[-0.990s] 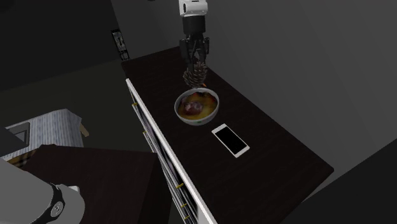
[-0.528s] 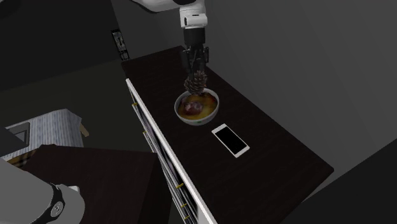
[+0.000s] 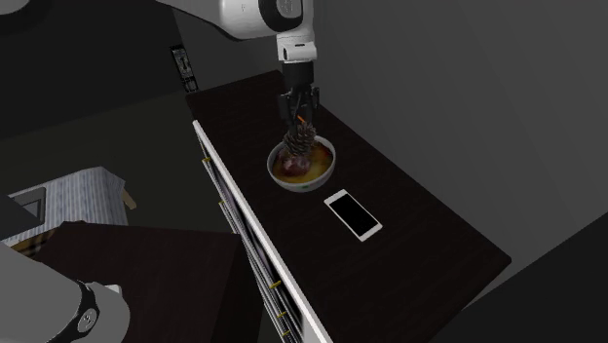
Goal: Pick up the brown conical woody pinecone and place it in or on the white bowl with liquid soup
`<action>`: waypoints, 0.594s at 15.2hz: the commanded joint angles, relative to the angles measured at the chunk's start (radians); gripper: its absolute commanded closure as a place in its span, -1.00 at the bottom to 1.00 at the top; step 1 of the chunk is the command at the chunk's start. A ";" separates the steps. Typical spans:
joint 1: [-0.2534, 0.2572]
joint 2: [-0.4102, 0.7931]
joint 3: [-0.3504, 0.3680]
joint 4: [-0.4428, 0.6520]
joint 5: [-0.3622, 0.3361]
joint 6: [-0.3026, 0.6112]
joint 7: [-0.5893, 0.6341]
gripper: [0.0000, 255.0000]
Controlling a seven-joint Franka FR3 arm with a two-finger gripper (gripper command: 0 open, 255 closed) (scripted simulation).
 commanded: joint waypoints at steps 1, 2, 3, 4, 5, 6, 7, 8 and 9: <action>-0.001 0.005 0.000 -0.007 0.000 0.012 0.002 1.00; -0.001 0.005 0.000 -0.007 0.000 0.012 0.002 1.00; -0.001 0.005 0.000 -0.007 0.000 0.012 0.002 1.00; -0.001 0.005 0.000 -0.007 0.000 0.012 0.002 1.00; -0.001 0.005 0.000 -0.007 0.000 0.012 0.002 1.00; -0.001 0.005 0.000 -0.007 0.000 0.012 0.002 1.00; -0.001 0.005 0.000 -0.007 0.000 0.012 0.002 1.00; -0.001 0.005 0.000 -0.007 0.000 0.012 0.002 1.00; -0.001 0.005 0.000 -0.007 0.000 0.012 0.002 -1.00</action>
